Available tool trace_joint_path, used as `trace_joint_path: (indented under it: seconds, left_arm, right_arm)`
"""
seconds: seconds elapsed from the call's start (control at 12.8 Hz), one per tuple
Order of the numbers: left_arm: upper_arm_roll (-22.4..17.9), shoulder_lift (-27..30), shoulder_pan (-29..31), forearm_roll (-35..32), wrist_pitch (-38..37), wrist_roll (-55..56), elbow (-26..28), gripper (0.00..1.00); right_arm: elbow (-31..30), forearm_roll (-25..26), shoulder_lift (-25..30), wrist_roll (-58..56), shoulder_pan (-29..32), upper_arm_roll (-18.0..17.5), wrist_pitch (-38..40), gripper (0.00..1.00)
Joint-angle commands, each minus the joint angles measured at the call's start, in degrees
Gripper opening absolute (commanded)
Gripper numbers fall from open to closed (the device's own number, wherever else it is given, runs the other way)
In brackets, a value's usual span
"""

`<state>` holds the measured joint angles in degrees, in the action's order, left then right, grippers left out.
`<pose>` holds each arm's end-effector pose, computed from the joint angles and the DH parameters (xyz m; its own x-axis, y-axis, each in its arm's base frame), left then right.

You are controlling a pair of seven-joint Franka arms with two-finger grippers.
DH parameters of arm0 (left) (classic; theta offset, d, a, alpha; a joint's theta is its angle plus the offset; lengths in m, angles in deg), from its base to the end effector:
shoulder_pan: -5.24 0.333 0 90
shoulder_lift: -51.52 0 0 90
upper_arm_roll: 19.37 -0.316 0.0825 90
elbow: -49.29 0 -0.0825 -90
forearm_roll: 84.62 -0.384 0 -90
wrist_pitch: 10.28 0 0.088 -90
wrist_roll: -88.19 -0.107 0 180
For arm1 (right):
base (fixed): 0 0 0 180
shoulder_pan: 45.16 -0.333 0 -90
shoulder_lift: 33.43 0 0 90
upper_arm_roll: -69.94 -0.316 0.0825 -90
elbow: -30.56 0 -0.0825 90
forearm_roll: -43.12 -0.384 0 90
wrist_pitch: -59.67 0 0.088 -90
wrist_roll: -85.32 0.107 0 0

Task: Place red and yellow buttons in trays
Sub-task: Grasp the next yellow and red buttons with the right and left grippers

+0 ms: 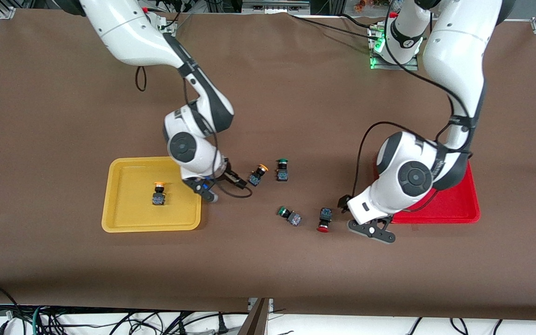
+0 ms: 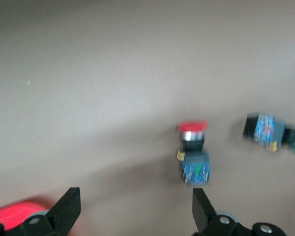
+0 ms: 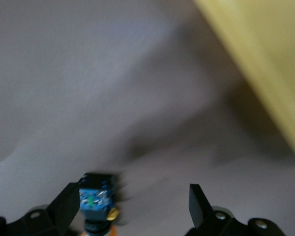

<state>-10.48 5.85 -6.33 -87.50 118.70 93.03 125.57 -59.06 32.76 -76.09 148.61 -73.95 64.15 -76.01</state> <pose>0.7162 -0.2358 0.2710 0.9630 -0.2391 0.1242 -0.2497 -0.9651 0.0786 0.5886 0.3954 0.2130 0.7888 -0.5937 -0.1590 -0.6128 -0.7795 -0.1296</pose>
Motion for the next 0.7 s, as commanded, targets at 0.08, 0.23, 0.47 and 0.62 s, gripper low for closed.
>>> trace_joint_path:
  seconds: [0.08,0.23,0.47,0.62]
  left_arm:
    - [-0.63,-5.2,-1.87,1.74,5.84,7.01,-0.08,1.0]
    - [-0.63,-5.13,-3.28,1.48,5.76,12.98,0.09,1.0]
    - [-0.63,-6.35,-5.21,1.04,8.55,12.83,0.27,1.0]
    - [-0.72,-7.76,-6.09,0.51,12.16,12.65,0.8,1.0]
  right_arm:
    - [2.0,-0.72,-3.65,7.0,-3.63,0.26,-6.77,0.99]
    - [2.0,-0.54,-5.24,8.77,-5.57,0.26,-9.33,0.98]
    - [2.0,0.07,-5.68,7.72,-5.84,0.34,-9.78,0.73]
    - [2.0,1.38,-5.42,7.11,-5.75,0.69,-9.52,0.46]
